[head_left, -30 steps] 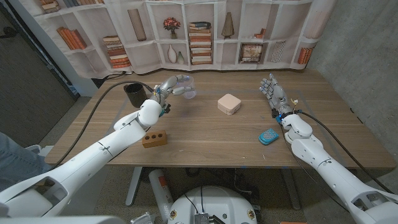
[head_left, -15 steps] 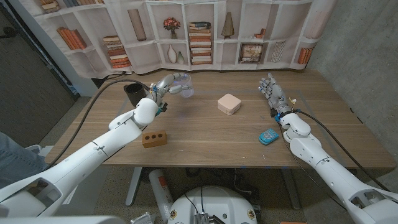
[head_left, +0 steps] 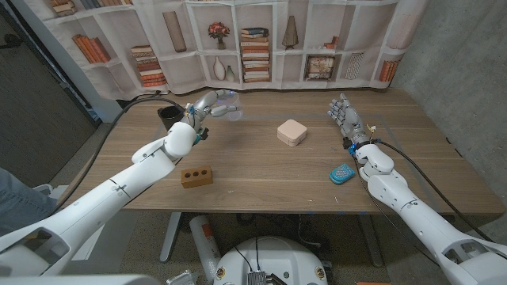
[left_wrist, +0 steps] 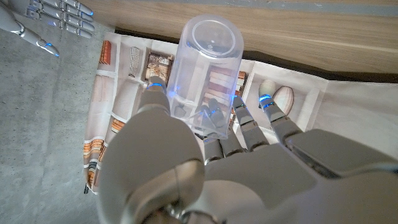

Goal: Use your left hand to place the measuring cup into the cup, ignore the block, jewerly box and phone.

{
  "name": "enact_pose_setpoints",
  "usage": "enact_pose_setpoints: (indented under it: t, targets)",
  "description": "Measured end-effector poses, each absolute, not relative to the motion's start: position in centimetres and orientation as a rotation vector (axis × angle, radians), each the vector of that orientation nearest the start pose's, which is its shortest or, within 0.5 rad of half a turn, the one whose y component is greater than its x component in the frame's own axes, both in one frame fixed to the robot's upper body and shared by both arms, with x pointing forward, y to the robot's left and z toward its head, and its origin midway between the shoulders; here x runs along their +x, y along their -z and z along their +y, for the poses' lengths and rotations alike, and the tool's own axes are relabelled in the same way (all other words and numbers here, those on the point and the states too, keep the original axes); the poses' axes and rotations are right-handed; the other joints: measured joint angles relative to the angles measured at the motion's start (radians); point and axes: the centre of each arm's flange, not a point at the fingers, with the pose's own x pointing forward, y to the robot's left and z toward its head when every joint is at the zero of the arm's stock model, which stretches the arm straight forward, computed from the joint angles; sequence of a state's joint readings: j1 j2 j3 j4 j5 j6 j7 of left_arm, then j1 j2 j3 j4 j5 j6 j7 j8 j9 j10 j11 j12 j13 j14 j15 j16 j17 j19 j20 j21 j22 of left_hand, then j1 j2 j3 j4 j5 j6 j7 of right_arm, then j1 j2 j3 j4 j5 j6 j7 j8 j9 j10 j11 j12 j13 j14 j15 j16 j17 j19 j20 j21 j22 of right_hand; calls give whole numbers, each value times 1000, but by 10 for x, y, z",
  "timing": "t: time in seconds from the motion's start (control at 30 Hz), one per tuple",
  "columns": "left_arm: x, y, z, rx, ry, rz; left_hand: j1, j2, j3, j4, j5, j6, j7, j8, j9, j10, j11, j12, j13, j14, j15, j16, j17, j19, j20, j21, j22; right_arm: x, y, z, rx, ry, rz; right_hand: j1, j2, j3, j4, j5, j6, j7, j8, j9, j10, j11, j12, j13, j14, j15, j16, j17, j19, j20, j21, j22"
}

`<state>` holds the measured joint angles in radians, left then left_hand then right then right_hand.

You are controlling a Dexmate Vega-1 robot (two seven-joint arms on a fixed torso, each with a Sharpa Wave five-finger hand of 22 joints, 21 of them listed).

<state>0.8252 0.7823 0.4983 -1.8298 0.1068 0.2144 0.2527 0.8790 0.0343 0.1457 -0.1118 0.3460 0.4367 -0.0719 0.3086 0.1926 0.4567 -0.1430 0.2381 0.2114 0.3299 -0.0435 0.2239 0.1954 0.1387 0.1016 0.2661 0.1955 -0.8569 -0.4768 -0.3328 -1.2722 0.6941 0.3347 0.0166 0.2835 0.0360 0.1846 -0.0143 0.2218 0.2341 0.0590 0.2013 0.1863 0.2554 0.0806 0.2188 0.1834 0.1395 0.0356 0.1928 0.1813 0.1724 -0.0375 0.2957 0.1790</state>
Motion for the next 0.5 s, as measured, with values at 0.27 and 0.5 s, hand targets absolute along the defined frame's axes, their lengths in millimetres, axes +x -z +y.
enact_pose_setpoints:
  t: [0.27, 0.5]
  targets:
    - [580, -53, 250, 915, -115, -685, 0, 0, 0, 0, 0, 3, -3, -7, 0, 0, 0, 0, 0, 3, 3, 0, 0, 0, 0, -4, 0, 654, 34, -303, 137, -157, -613, 0, 0, 0, 0, 0, 0, 0, 0, 0, 0, 0, 0, 0, 0, 0, 0, 3, 0, 0, 0, 0]
    - [577, -54, 255, 921, -134, -685, 1, 1, 0, 0, 0, 3, -3, -7, 0, 5, -5, 0, 0, 3, 4, 0, 0, -5, -5, -8, 0, 655, 33, -302, 135, -160, -614, 0, 0, 0, 0, 0, 1, 1, 0, 0, 0, 0, 0, 0, 0, 0, 0, 3, 0, 0, -4, 3]
